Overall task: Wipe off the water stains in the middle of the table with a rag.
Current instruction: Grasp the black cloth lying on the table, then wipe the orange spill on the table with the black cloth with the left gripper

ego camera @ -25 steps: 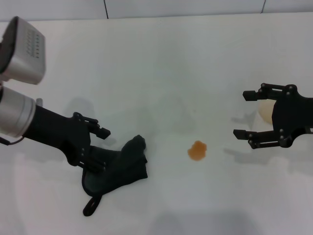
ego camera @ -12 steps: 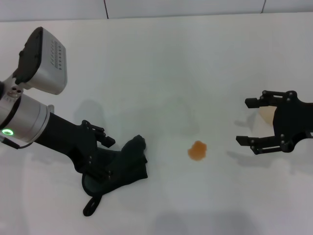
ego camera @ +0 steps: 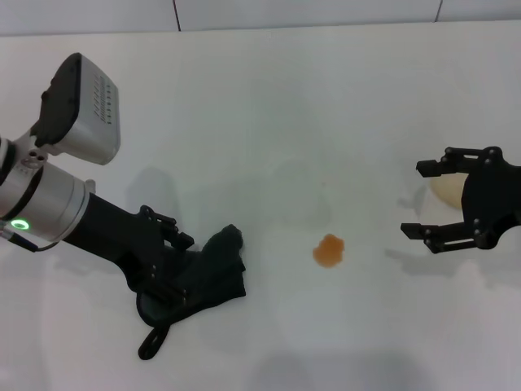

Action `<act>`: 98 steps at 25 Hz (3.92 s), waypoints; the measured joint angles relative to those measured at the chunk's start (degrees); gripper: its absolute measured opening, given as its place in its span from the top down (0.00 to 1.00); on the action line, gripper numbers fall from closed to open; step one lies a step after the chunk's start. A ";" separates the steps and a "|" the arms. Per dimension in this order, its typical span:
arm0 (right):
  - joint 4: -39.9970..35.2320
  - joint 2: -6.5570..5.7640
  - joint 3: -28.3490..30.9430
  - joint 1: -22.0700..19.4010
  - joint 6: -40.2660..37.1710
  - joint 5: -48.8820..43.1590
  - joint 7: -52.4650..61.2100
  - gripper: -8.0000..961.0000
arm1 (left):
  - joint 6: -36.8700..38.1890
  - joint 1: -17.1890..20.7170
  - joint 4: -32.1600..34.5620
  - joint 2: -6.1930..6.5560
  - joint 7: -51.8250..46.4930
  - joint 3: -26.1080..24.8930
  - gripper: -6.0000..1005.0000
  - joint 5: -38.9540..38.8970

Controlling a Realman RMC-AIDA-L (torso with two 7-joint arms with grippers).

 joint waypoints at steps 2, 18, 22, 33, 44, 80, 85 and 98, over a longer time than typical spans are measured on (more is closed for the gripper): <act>-0.39 0.00 0.00 -0.02 0.00 -0.17 0.27 0.11 | -0.17 0.00 -0.08 0.00 0.00 0.37 0.15 0.01; -0.96 0.00 0.00 -0.07 0.02 -0.75 0.91 0.11 | -2.08 -0.09 -0.89 -0.09 -0.51 2.05 0.15 0.18; -0.96 0.00 0.00 -0.05 0.04 -0.75 0.92 0.11 | -2.32 -0.09 -0.89 -0.09 -0.59 2.11 0.16 0.19; -0.88 0.07 0.00 -0.05 0.06 -0.52 0.93 0.11 | -4.14 -0.09 -0.93 -0.25 -0.79 4.30 0.42 -0.13; -0.91 0.09 0.00 -0.05 -0.04 -0.25 0.93 0.11 | -5.42 -0.04 -1.62 -0.37 -1.50 4.30 0.52 -0.25; -1.13 0.09 -0.09 -0.23 -0.57 -0.04 0.92 0.11 | -7.81 -0.57 -1.74 -0.29 -4.16 10.54 0.83 -5.00; -1.13 0.09 -0.09 -0.23 -0.57 -0.04 0.92 0.11 | -7.72 -1.11 -1.71 -0.19 -4.09 10.50 0.85 -5.15; -1.12 0.08 0.43 -0.23 -0.61 0.56 0.92 0.11 | -12.82 -7.08 -1.58 -0.09 -4.11 9.06 0.89 -4.78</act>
